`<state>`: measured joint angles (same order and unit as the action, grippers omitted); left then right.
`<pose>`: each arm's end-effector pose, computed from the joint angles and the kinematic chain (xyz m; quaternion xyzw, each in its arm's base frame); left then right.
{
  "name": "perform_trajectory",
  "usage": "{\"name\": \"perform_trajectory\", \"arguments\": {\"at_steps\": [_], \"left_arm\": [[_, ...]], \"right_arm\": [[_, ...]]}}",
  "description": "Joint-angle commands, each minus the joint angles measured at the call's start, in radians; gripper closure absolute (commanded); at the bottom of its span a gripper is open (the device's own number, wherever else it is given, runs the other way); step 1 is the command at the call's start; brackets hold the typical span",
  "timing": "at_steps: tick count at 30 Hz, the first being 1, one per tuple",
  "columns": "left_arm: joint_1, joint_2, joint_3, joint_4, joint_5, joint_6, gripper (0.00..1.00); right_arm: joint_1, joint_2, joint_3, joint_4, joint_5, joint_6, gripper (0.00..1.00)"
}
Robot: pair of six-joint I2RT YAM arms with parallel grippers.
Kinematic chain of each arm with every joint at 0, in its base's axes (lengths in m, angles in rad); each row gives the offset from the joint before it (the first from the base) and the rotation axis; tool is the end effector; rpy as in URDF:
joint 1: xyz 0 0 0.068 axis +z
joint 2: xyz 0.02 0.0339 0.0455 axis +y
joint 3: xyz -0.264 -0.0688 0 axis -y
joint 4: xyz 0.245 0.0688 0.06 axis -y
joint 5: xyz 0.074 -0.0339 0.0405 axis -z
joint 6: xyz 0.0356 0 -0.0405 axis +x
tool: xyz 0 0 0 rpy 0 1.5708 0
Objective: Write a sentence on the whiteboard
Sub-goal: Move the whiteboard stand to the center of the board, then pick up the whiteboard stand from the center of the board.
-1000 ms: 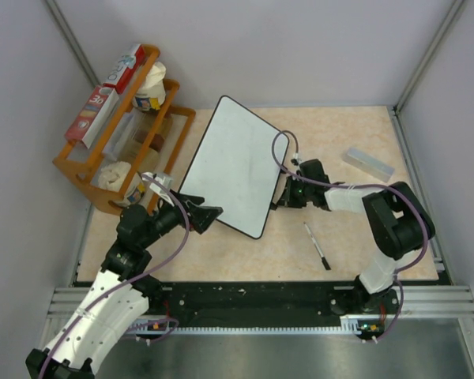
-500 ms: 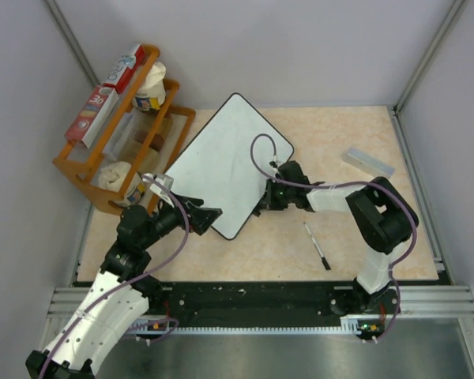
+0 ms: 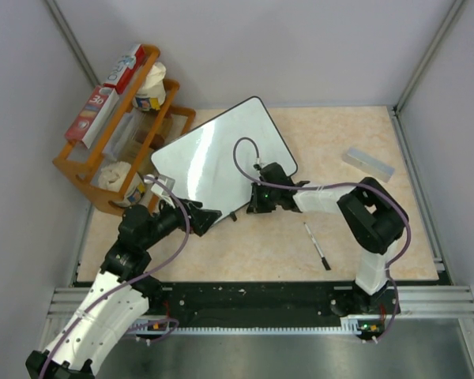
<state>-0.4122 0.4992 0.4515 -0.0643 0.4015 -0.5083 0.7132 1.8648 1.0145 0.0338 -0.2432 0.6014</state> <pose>0.1244 -0.0696 0.2762 0.0976 0.7361 -0.4233 0.5190 0.2799 0.2535 0.1425 -0.0962 0.9189 0.3126 0.2205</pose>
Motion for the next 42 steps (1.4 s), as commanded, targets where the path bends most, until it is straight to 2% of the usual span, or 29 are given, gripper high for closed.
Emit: {"name": "perform_trajectory", "arguments": {"at_steps": [1,6,8,9,10,12,13,16,17,21,31,42], "left_arm": [[0.000,-0.013,0.001,0.004,-0.013,0.022,0.01],[0.000,-0.005,0.012,-0.020,-0.018,0.034,0.01],[0.000,-0.002,0.013,-0.025,-0.018,0.042,0.01],[0.000,-0.002,0.013,-0.028,-0.023,0.044,0.01],[0.000,0.001,0.010,-0.029,-0.021,0.045,0.01],[0.000,0.002,0.009,-0.025,-0.018,0.042,0.01],[0.000,0.005,0.006,-0.022,-0.016,0.042,0.01],[0.000,0.009,0.007,-0.023,-0.006,0.042,0.01],[0.000,0.009,0.009,-0.023,-0.006,0.044,0.01],[0.000,0.004,0.003,-0.022,-0.010,0.045,0.01],[0.000,0.009,-0.004,-0.012,-0.007,0.053,0.01],[0.000,0.010,-0.004,-0.012,-0.009,0.059,0.01]], "right_arm": [[0.002,-0.130,-0.016,-0.112,0.122,-0.083,1.00],[0.002,-0.219,-0.059,-0.175,0.202,-0.161,1.00],[0.002,-0.256,-0.073,-0.196,0.240,-0.181,0.93],[-0.001,-0.260,-0.083,-0.201,0.298,-0.196,0.87],[0.003,-0.268,-0.088,-0.204,0.317,-0.204,0.76],[-0.004,-0.268,-0.090,-0.210,0.358,-0.222,0.63],[-0.011,-0.263,-0.088,-0.209,0.364,-0.227,0.53],[-0.030,-0.231,-0.070,-0.206,0.369,-0.242,0.38],[-0.037,-0.217,-0.056,-0.201,0.361,-0.247,0.36],[-0.057,-0.162,-0.042,-0.155,0.340,-0.268,0.36],[-0.106,-0.090,-0.030,-0.048,0.246,-0.292,0.55],[-0.106,-0.007,0.025,-0.017,0.249,-0.321,0.64]]}}
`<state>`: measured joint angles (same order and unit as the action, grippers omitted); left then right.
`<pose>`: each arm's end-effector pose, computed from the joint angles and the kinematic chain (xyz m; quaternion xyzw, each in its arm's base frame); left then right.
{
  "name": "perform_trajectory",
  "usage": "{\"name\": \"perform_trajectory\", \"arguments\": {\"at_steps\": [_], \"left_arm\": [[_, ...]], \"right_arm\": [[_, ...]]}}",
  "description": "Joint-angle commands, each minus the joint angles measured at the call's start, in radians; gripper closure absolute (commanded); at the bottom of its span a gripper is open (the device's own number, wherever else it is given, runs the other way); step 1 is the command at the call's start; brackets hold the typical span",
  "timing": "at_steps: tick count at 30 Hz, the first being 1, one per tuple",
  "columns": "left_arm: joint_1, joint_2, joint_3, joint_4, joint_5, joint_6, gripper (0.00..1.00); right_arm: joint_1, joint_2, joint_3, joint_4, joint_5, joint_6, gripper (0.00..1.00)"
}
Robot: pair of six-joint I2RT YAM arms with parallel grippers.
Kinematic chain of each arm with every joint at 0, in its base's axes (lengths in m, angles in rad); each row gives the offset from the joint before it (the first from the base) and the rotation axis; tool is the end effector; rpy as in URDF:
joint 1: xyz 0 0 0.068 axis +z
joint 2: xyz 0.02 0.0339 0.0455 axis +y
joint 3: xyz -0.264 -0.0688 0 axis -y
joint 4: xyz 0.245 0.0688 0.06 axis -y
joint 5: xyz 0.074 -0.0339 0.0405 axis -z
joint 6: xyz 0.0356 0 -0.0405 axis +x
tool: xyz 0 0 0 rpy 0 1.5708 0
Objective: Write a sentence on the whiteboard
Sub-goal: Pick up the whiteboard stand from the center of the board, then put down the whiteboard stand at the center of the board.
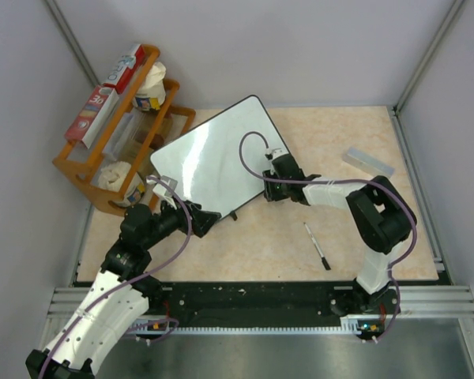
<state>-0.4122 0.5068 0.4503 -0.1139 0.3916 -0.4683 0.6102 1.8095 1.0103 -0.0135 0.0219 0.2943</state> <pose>0.1252 -0.0696 0.2696 0.1043 0.7533 -0.4040 0.5084 0.3050 0.2123 0.1567 -0.1421 0.9180 0.1525 0.3373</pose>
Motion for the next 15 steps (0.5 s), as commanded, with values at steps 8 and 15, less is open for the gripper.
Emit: {"name": "perform_trajectory", "arguments": {"at_steps": [8,15], "left_arm": [[0.000,-0.007,-0.001,0.031,0.013,0.020,0.01],[0.000,-0.008,-0.010,0.033,0.012,0.016,0.01]], "right_arm": [[-0.003,0.042,0.037,-0.011,0.027,-0.003,0.89],[-0.003,-0.009,-0.022,-0.022,0.053,0.002,1.00]]}}
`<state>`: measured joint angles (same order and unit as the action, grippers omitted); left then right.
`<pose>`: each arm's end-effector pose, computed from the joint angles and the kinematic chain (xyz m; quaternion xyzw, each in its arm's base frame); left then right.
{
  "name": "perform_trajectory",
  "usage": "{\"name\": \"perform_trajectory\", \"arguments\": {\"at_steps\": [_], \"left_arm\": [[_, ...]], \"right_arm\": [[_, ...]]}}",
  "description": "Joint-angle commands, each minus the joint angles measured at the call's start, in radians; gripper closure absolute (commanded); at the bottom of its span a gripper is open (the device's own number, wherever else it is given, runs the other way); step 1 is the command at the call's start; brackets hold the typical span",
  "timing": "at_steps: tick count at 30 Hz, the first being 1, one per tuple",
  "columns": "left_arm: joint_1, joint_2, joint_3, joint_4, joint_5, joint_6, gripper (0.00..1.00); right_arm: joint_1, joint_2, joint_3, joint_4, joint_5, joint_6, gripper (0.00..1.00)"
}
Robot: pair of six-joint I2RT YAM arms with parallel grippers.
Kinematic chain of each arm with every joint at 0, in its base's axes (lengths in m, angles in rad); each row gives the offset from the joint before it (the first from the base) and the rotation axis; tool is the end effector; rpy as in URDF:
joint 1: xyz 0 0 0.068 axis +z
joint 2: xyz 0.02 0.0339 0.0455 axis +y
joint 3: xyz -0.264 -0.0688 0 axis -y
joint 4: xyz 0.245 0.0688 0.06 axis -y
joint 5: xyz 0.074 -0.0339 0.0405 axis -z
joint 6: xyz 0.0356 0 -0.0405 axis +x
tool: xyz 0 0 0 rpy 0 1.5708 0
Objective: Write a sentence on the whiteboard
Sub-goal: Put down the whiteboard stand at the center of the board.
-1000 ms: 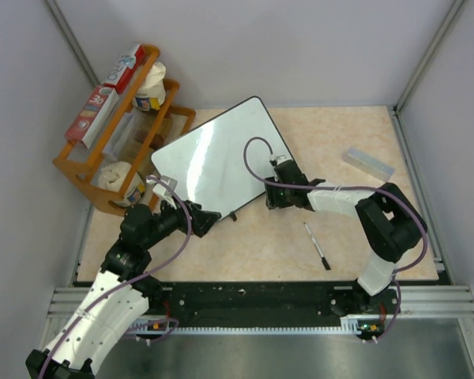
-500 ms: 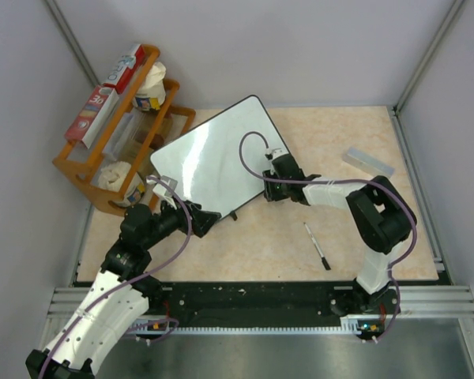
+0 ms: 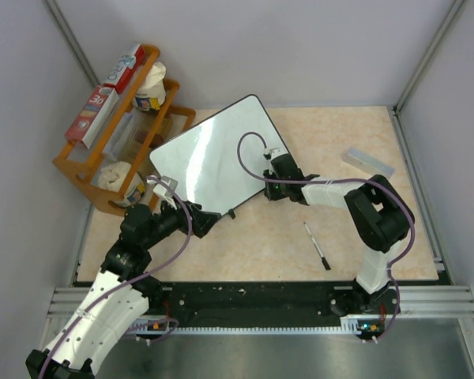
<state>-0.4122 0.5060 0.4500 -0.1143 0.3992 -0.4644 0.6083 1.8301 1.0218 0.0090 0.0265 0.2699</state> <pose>0.1248 -0.0697 0.2695 0.1082 0.7526 -0.4053 0.5076 0.3097 0.2145 0.1544 -0.1511 0.9140 0.1488 0.3457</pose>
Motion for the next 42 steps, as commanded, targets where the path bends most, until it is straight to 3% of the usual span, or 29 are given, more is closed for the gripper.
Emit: {"name": "perform_trajectory", "arguments": {"at_steps": [1,16,24,40,42], "left_arm": [[0.000,-0.006,-0.011,0.036,0.007,0.010,0.01],[0.000,-0.003,-0.031,0.068,0.021,-0.013,0.01],[0.000,0.035,-0.017,0.044,0.001,-0.003,0.01],[0.000,0.086,-0.030,0.088,0.052,-0.005,0.01],[0.000,0.094,-0.030,0.087,0.055,-0.002,0.01]], "right_arm": [[-0.001,-0.034,-0.051,-0.047,0.050,0.031,1.00],[-0.016,-0.196,-0.265,-0.103,0.044,0.167,1.00],[-0.108,-0.357,-0.414,-0.135,0.000,0.252,1.00],[-0.168,-0.440,-0.476,-0.175,0.000,0.376,1.00],[-0.166,-0.449,-0.462,-0.187,0.009,0.368,0.93]]}}
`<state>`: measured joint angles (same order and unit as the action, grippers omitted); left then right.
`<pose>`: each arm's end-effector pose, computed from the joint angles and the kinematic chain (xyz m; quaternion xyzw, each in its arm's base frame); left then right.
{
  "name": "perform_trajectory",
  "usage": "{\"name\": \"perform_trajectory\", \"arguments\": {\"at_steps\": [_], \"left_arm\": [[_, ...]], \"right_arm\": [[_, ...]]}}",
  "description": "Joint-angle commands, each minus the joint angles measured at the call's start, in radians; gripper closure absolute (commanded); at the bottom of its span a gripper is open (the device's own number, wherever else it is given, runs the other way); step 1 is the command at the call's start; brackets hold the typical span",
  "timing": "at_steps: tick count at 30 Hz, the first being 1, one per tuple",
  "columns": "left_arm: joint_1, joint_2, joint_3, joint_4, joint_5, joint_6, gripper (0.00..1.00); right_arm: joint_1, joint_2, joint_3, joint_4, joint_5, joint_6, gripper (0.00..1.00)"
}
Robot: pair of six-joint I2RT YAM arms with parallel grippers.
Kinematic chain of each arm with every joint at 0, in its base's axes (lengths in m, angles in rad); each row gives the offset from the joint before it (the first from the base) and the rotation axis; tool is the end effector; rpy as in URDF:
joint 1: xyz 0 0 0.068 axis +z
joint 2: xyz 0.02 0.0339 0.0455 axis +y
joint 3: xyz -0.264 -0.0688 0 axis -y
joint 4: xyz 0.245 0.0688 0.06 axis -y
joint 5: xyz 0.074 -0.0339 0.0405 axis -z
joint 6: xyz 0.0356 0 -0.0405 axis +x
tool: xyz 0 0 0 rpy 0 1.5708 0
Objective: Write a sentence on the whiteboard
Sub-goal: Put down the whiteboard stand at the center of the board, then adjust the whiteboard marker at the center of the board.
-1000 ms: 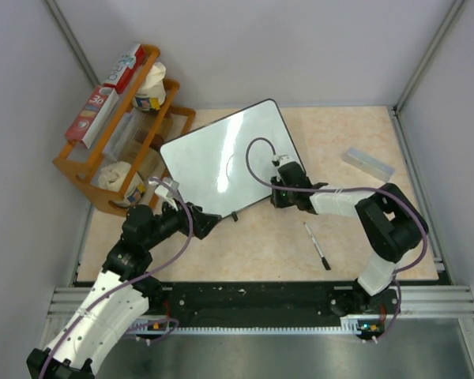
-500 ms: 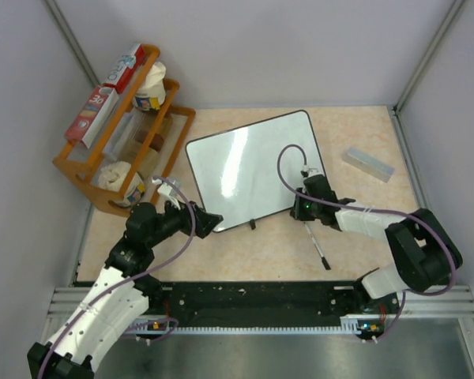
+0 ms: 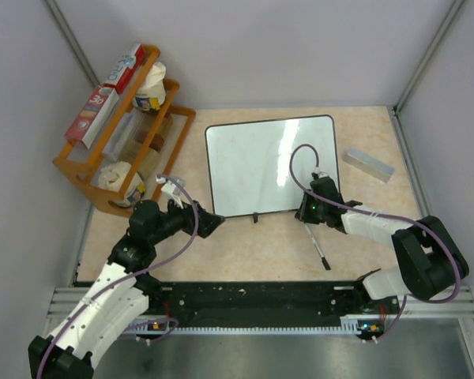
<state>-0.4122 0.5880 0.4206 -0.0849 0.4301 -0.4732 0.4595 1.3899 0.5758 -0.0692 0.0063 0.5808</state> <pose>0.1360 -0.0757 0.2517 0.1071 0.7759 -0.4088 0.4685 0.2276 0.1124 0.1515 0.0581 0.9397 0.1649 0.2939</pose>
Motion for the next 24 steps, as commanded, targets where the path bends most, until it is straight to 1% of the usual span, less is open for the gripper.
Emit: {"name": "perform_trajectory", "arguments": {"at_steps": [1,3,4,7,12,13,15,17,21,23,24], "left_arm": [[0.000,0.013,0.000,0.059,0.029,0.010,0.01],[0.000,0.021,-0.002,0.057,0.030,0.013,0.01],[0.000,0.019,-0.002,0.056,0.030,0.018,0.01],[0.000,0.024,-0.003,0.050,0.030,0.027,0.01],[0.000,0.030,-0.005,0.043,0.029,0.034,0.01],[0.000,0.030,-0.005,0.042,0.029,0.036,0.01],[0.000,0.030,-0.005,0.040,0.029,0.038,0.01],[0.000,0.030,-0.005,0.037,0.029,0.041,0.01],[0.000,0.036,-0.005,0.036,0.032,0.044,0.01],[0.000,0.042,-0.002,0.036,0.039,0.050,0.01],[0.000,0.047,0.000,0.036,0.044,0.054,0.01]], "right_arm": [[-0.018,-0.011,-0.011,-0.112,0.029,0.053,0.86],[-0.018,-0.017,-0.002,-0.118,0.029,0.045,0.80],[-0.018,-0.023,0.001,-0.122,0.032,0.042,0.75],[-0.018,-0.029,0.016,-0.130,0.055,0.039,0.71],[-0.019,0.001,0.056,-0.141,0.104,0.034,0.74],[-0.018,0.012,0.064,-0.141,0.110,0.031,0.79],[-0.018,0.037,0.085,-0.146,0.121,0.030,0.83],[-0.019,0.060,0.105,-0.155,0.127,0.022,0.84],[-0.018,0.057,0.114,-0.173,0.103,0.016,0.83],[-0.019,0.035,0.095,-0.176,0.072,0.008,0.74],[-0.018,0.002,0.085,-0.176,0.063,0.002,0.64]]}}
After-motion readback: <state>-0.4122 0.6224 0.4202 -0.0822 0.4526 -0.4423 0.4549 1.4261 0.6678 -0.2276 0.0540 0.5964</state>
